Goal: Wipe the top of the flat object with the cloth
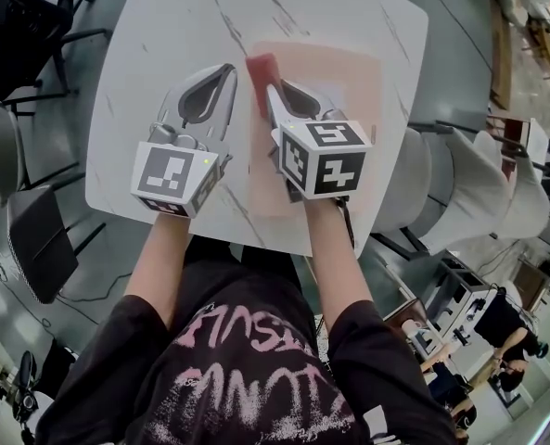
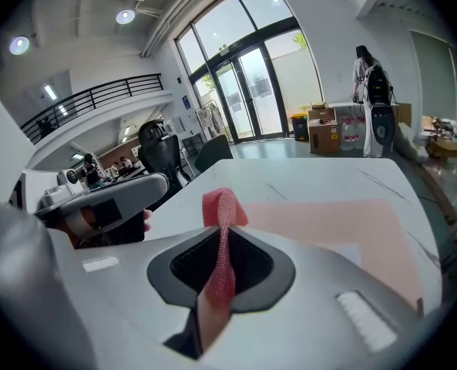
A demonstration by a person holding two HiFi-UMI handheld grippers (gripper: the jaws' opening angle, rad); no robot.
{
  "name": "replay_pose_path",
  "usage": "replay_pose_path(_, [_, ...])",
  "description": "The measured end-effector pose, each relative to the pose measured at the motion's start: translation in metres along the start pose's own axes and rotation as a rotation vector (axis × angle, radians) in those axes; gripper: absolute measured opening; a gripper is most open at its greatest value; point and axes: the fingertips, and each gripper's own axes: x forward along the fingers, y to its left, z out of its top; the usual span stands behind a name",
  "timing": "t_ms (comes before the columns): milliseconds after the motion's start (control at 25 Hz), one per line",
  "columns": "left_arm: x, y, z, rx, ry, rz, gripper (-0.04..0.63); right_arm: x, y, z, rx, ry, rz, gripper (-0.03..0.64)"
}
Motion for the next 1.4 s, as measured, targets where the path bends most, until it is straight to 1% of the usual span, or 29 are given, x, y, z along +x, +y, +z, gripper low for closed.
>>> replay_pose_path(160, [0.003,-0.003,-0.003,-0.010,0.015,-0.009,0.000,0.000,-0.011,-0.004,0.006,0.022,-0.022,0.054])
replay_pose_path(560, [0.009,-0.012,-0.006,-0.007,0.028,-0.029,0.000,-0.015,-0.042,-0.008,0.036,0.019,-0.076,0.054])
replay_pose_path(960, [0.019,-0.030,-0.008,-0.014,0.036,-0.062,0.000,-0.035,-0.070,-0.015,0.083,0.002,-0.128,0.054])
replay_pose_path(1400, [0.032,-0.057,-0.012,-0.014,0.047,-0.104,0.000,-0.064,-0.115,-0.024,0.135,-0.020,-0.210,0.054])
